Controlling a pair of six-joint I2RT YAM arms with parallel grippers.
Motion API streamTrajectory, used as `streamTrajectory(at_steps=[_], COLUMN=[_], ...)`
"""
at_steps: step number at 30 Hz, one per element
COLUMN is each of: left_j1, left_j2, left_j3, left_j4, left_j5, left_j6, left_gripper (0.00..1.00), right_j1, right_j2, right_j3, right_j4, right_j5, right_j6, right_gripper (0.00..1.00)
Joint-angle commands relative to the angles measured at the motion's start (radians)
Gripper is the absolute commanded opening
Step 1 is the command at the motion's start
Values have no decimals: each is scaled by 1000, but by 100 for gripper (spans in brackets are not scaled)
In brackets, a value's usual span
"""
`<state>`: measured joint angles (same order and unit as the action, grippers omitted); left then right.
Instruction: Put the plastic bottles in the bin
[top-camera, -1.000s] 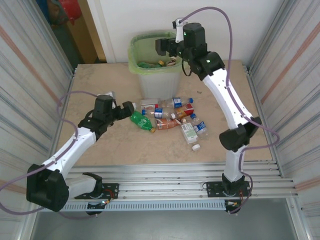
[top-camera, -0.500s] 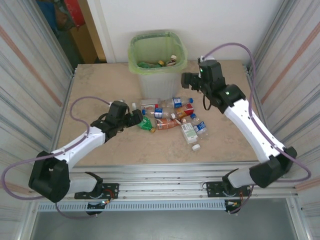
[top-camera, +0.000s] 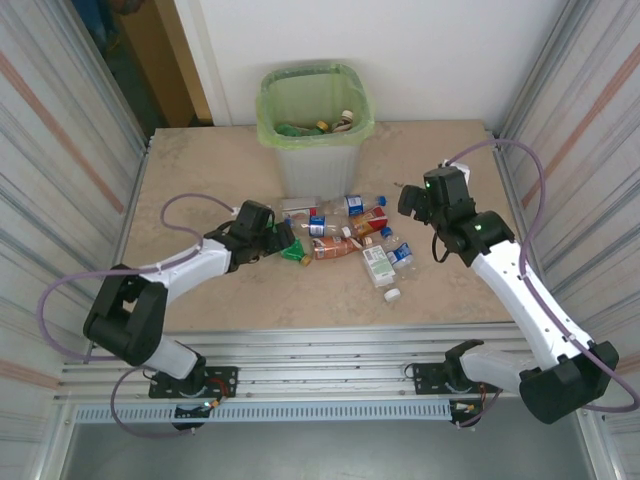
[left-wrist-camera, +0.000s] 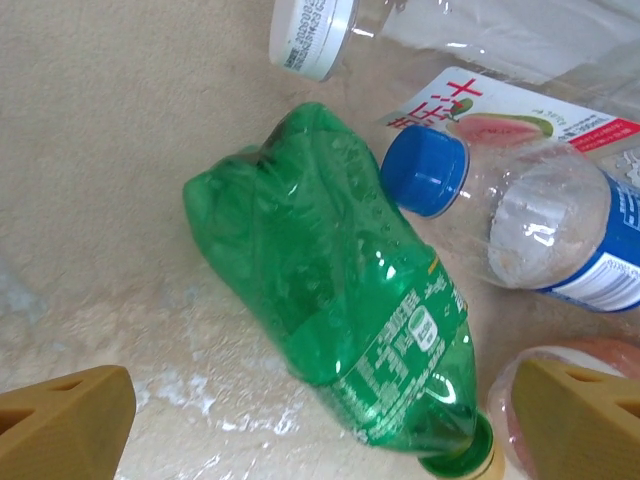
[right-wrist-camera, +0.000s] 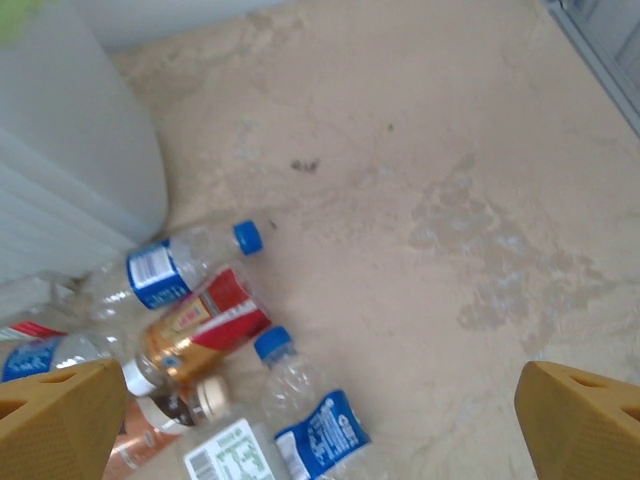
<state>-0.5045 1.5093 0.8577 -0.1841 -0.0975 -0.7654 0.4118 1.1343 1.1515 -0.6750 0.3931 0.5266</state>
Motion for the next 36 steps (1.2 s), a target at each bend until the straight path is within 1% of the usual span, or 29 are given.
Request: streamTrajectory(at_steps=[1,3,14,24,29,33,36], left_j1=[-6,-11,-58,-69,-69,-66,-54], left_j2=[35,58,202,277,290,273,252], left_j3=[54,72,200,239,240,217,188], left_j4=[10,8,-113,-175,-224,-252,-249], left_j5=[-18,-25,-97,-128,-159,-195,-198], left_j6=[-18,-8,45,81,97,101,102], left_gripper=[99,99,99,99,99,99,99], right_j1=[-6,-8,-11,-13,-12,-13,-12], right_j2=[-17,-19,-18,-1,5,14,20], right_j3=[-25,-38,-64,-74,-74,-73,-73], right_j4=[-52,-54,-43,-27,-22,-18,-17], right_j5=[16,14,13,-7,-14,-17,-19], right_j6=[59,69,95,108,115,121,125], right_gripper=[98,98,98,98,98,98,98])
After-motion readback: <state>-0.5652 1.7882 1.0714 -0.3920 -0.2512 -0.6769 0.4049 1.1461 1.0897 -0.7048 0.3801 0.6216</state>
